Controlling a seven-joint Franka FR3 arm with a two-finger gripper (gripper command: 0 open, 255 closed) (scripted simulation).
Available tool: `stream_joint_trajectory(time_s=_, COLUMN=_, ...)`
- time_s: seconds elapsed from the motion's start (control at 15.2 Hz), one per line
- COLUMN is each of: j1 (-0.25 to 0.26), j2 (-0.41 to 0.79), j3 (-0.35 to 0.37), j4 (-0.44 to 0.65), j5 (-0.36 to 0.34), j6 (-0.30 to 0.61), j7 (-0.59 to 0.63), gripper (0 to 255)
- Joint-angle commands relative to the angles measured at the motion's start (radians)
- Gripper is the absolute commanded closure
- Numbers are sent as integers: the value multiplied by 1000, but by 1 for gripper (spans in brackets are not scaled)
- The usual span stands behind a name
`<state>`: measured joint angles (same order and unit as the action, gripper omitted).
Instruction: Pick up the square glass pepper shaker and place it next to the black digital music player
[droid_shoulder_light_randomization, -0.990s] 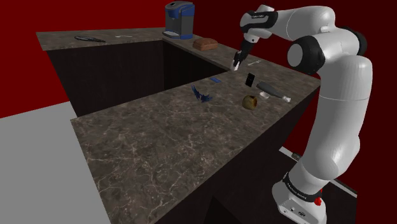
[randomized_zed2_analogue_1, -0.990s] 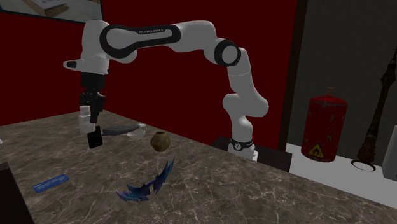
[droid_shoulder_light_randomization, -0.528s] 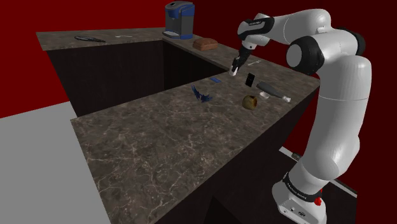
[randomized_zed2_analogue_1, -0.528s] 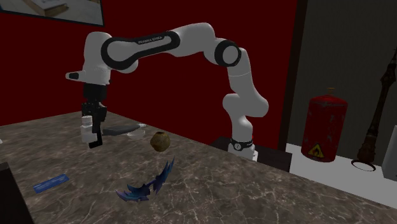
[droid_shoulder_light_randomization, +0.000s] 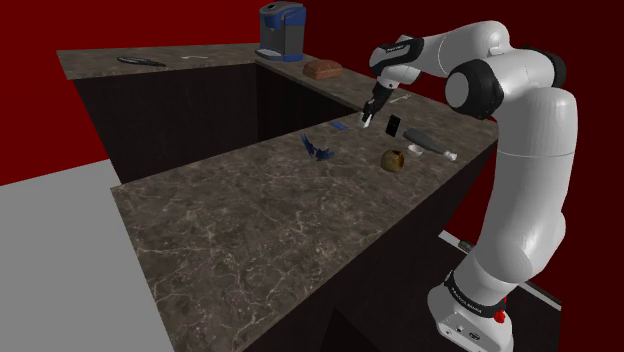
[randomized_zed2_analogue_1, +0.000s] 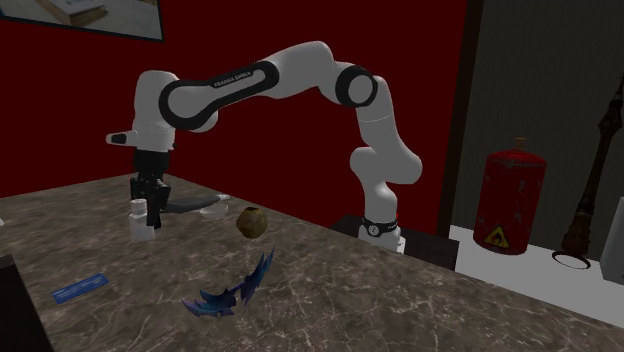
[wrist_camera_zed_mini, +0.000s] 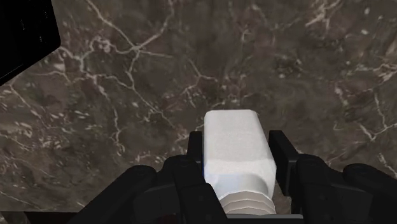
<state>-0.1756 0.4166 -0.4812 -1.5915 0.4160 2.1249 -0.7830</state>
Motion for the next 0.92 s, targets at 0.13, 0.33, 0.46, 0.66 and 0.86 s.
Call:
stream_joint_trajectory(time_s=0.13, j1=2, j2=8, j3=6, j4=-43, j5=14, j6=49, j7=-16, gripper=255)
stream_joint_trajectory(time_s=0.33, j1=-1, j2=22, j3=13, j4=-63, j5=27, j6=81, j7=-29, gripper=255)
stream_joint_trajectory(time_s=0.46, j1=-1, j2=27, j3=15, j4=-69, j5=32, j6=91, j7=-33, gripper=255)
stream_joint_trajectory(time_s=0.66, j1=-2, j2=27, j3=15, j4=-69, j5=32, j6=91, j7=-33, gripper=255)
stream_joint_trajectory(time_s=0.86, j1=-2, j2=27, j3=15, j4=-69, j5=32, j6=91, j7=-33, gripper=255)
